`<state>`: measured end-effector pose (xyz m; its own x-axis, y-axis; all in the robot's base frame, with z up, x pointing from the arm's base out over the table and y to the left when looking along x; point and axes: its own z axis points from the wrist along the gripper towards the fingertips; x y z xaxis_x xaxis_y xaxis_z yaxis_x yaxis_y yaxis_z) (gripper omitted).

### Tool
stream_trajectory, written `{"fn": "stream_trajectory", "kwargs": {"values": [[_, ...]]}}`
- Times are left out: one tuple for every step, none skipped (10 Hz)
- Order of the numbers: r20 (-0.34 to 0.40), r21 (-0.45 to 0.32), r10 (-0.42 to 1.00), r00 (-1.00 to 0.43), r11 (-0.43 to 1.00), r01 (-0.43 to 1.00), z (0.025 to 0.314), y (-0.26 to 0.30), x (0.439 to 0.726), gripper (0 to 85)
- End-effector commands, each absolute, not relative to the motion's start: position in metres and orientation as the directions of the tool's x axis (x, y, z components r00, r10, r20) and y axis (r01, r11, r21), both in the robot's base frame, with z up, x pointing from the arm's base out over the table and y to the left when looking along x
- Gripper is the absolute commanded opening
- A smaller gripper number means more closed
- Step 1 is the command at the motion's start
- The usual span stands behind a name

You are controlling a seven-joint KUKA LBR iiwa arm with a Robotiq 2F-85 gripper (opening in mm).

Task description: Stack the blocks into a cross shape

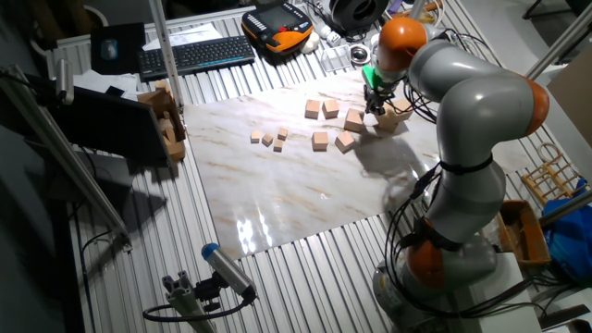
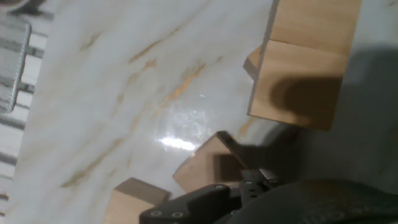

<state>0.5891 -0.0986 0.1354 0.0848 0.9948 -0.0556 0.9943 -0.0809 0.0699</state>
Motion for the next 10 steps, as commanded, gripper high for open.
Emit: {"fn": "stream_trajectory", "kwargs": {"values": [[-0.081,0.064,0.992,0.096,-0.091,0.994,0.1355,-0.0984,0.5892,0.0],[-0.077,0.063,0.995,0.07,-0.065,0.996,0.1355,-0.0984,0.5892,0.0],[-0.074,0.064,0.995,0.068,-0.064,0.996,0.1355,-0.0984,0.5892,0.0],[-0.063,0.052,0.995,0.079,-0.076,0.996,0.1355,-0.0984,0.5892,0.0],[-0.04,0.047,0.995,0.091,-0.089,0.995,0.1355,-0.0984,0.5892,0.0],[-0.023,0.042,0.994,0.11,-0.109,0.993,0.1355,-0.0984,0.5892,0.0],[0.003,0.033,0.992,0.128,-0.128,0.991,0.1347,-0.0977,0.5895,0.0],[0.009,0.027,0.99,0.142,-0.142,0.99,0.1311,-0.0956,0.5908,0.0],[0.01,0.025,0.988,0.154,-0.154,0.988,0.1279,-0.0954,0.592,0.0],[0.014,0.031,0.988,0.155,-0.156,0.987,0.1267,-0.0947,0.5922,0.0]]}}
